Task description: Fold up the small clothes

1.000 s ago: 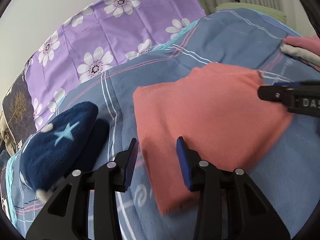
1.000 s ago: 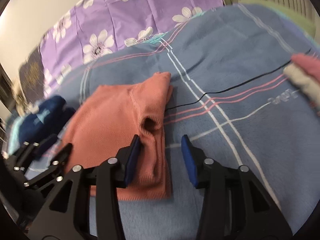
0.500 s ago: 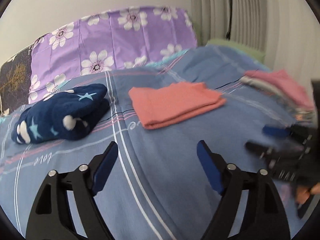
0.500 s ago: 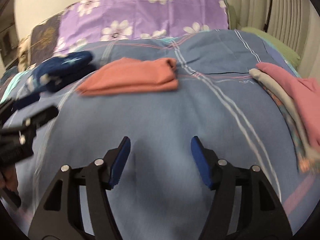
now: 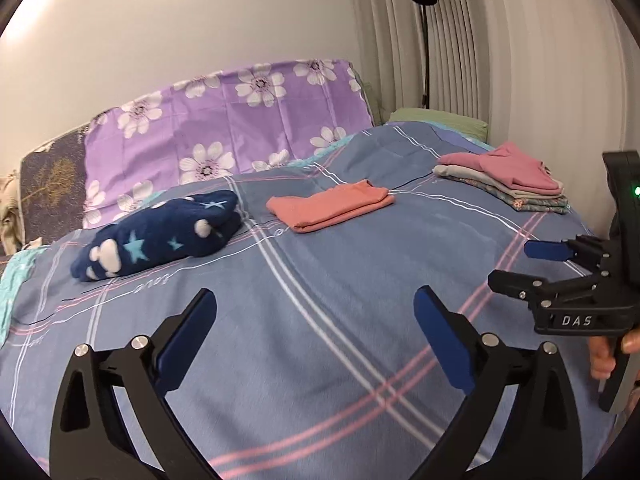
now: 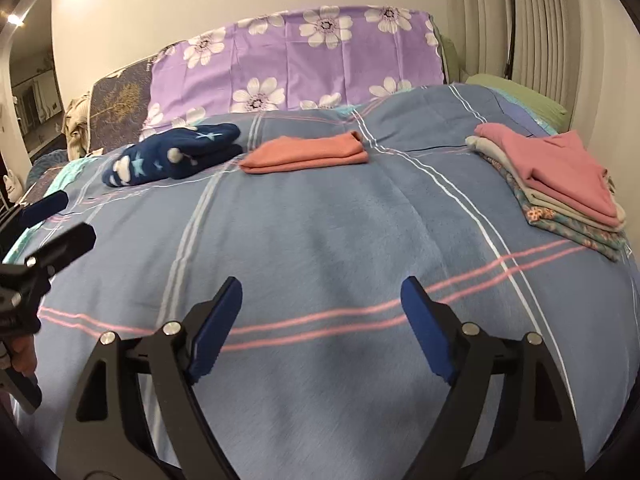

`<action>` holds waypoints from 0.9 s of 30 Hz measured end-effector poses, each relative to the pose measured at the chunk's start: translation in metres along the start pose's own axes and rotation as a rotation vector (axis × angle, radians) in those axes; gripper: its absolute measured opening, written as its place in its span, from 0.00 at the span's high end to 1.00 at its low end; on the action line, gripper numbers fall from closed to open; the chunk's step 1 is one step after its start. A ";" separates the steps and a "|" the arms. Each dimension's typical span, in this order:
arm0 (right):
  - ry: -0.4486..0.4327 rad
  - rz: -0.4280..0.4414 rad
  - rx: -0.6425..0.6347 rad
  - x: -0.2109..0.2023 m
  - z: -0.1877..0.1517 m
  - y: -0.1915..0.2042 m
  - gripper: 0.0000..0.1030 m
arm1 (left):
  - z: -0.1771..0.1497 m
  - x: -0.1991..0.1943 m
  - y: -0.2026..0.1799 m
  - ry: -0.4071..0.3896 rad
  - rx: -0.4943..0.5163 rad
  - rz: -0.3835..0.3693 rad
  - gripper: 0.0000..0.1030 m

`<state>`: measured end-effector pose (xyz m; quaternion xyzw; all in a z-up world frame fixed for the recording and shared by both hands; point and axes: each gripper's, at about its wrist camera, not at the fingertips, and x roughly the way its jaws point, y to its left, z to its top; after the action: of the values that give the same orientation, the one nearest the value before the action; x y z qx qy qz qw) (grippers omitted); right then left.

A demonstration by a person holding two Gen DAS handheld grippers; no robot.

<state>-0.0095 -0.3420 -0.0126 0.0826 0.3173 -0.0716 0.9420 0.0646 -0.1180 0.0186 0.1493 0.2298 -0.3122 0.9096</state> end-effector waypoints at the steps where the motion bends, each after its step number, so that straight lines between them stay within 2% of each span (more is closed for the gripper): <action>1: -0.009 -0.002 -0.014 -0.007 -0.001 0.006 0.19 | -0.004 -0.007 0.001 0.000 -0.005 -0.003 0.02; 6: -0.059 -0.022 -0.054 -0.036 0.000 0.028 0.17 | -0.019 -0.030 0.006 -0.001 -0.042 0.001 0.02; 13: -0.100 -0.050 -0.101 -0.060 -0.004 0.047 0.15 | -0.029 -0.053 0.007 -0.017 -0.057 -0.039 0.02; 22: -0.090 -0.076 -0.097 -0.063 -0.009 0.047 0.14 | -0.038 -0.064 -0.008 -0.015 -0.057 -0.088 0.02; 27: -0.073 -0.086 -0.067 -0.060 -0.014 0.037 0.13 | -0.038 -0.066 -0.014 -0.015 -0.064 -0.079 0.02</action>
<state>-0.0579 -0.2977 0.0173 0.0346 0.2882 -0.1041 0.9513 -0.0029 -0.0802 0.0176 0.1087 0.2383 -0.3413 0.9027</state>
